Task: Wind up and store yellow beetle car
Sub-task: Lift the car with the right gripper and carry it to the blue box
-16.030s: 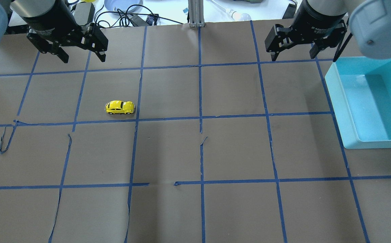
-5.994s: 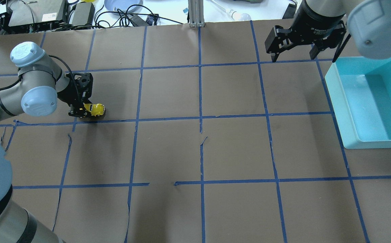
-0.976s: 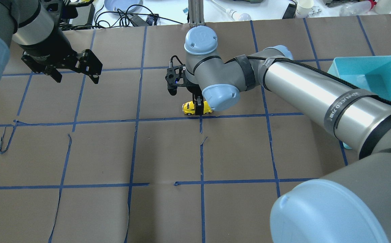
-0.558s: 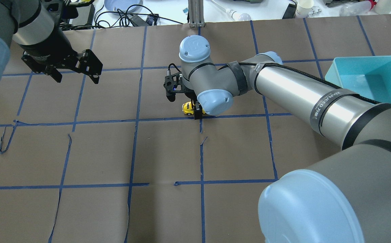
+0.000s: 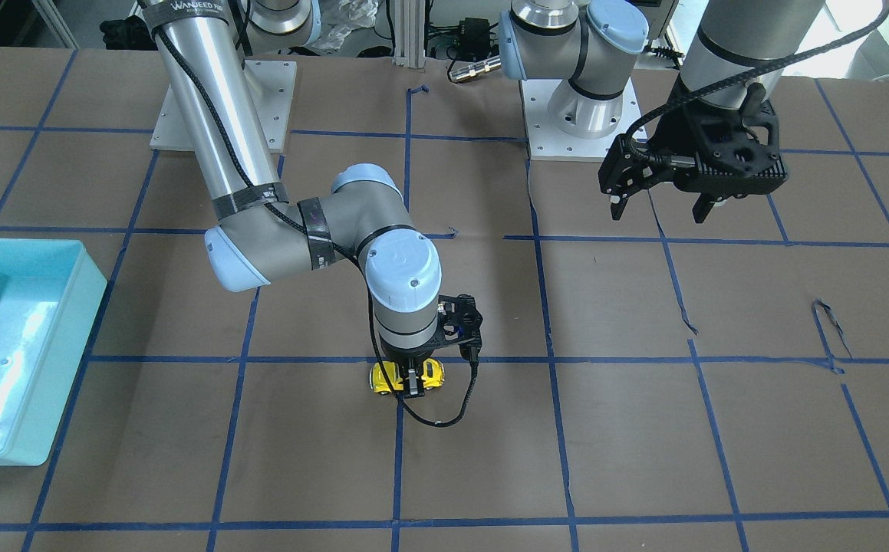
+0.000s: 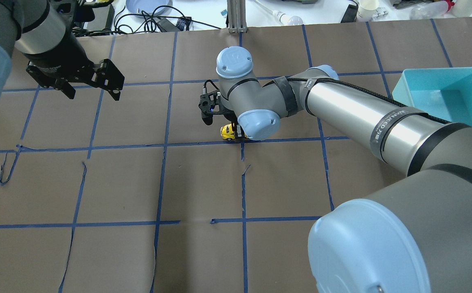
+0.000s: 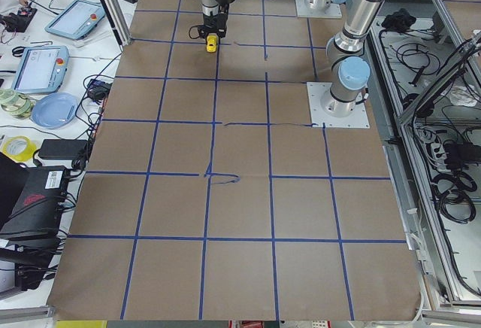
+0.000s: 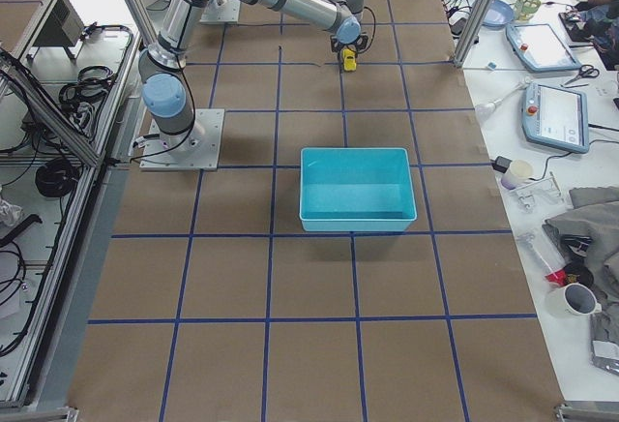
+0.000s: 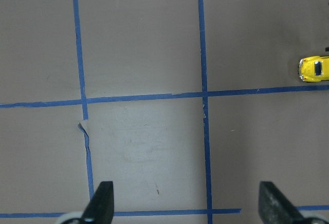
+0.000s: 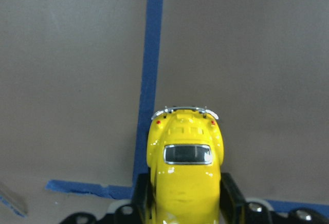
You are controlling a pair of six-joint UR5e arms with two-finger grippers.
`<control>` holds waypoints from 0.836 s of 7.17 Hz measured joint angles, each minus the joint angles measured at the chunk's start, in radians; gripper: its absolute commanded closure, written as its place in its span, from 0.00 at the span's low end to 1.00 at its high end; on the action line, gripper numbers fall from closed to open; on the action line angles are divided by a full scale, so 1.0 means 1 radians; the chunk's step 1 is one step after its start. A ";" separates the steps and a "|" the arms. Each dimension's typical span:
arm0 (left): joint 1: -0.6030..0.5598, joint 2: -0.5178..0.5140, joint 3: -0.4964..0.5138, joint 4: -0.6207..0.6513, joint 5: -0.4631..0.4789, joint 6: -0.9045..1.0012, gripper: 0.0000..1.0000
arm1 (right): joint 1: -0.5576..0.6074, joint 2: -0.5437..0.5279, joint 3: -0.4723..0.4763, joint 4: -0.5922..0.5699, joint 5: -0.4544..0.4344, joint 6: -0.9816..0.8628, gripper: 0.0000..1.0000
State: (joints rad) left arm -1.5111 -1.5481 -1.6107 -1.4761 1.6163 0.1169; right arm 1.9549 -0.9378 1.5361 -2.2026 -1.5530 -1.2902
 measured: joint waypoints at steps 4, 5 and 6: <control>-0.001 0.002 0.001 -0.001 0.003 0.001 0.00 | -0.036 -0.071 -0.018 0.008 -0.088 0.000 0.93; -0.001 0.002 0.001 0.000 0.002 0.002 0.00 | -0.091 -0.124 -0.015 0.021 -0.102 -0.003 0.93; -0.002 0.002 0.002 0.000 0.002 0.004 0.00 | -0.168 -0.175 -0.011 0.050 -0.111 -0.008 0.93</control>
State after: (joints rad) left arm -1.5126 -1.5462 -1.6085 -1.4759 1.6181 0.1205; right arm 1.7869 -1.1125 1.5251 -2.1531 -1.6641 -1.2977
